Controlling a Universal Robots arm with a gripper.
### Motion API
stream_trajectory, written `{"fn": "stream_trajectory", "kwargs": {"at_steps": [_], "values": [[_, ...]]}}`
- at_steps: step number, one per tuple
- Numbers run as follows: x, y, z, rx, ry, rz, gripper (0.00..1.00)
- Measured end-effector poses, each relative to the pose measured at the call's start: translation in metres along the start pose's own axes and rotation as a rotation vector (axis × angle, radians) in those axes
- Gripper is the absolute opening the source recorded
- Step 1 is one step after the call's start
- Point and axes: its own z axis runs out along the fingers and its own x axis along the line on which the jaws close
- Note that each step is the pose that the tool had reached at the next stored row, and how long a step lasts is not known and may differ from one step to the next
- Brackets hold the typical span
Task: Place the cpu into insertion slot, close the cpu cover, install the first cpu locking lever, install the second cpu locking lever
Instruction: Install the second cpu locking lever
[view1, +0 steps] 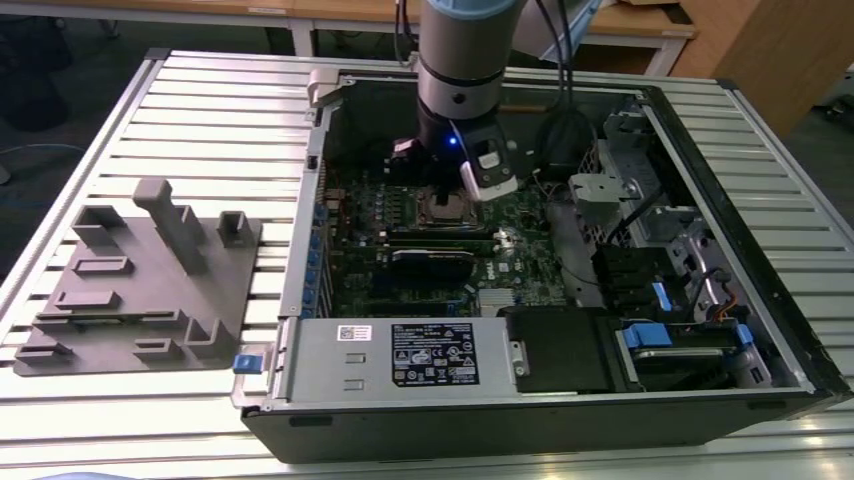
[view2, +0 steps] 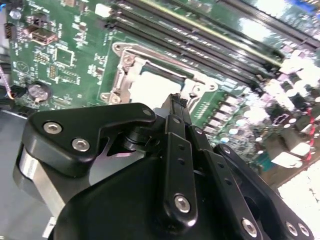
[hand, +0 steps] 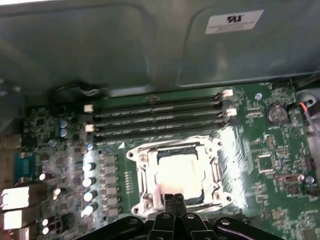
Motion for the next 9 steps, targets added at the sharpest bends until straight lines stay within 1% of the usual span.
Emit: {"fn": "stream_trajectory", "kwargs": {"at_steps": [3, 5, 6, 7, 9], "values": [[-0.0033, 0.006, 0.0015, 0.0177, -0.0024, -0.001, 0.11], [-0.0051, 0.0085, 0.0022, 0.0334, -0.0046, -0.001, 0.11], [-0.0059, 0.0097, 0.0024, 0.0432, -0.006, -0.001, 0.11], [-0.0065, 0.0111, 0.0027, 0.0509, -0.007, -0.001, 0.11], [-0.0071, 0.0152, 0.0036, 0.061, -0.0086, -0.001, 0.11]]}}
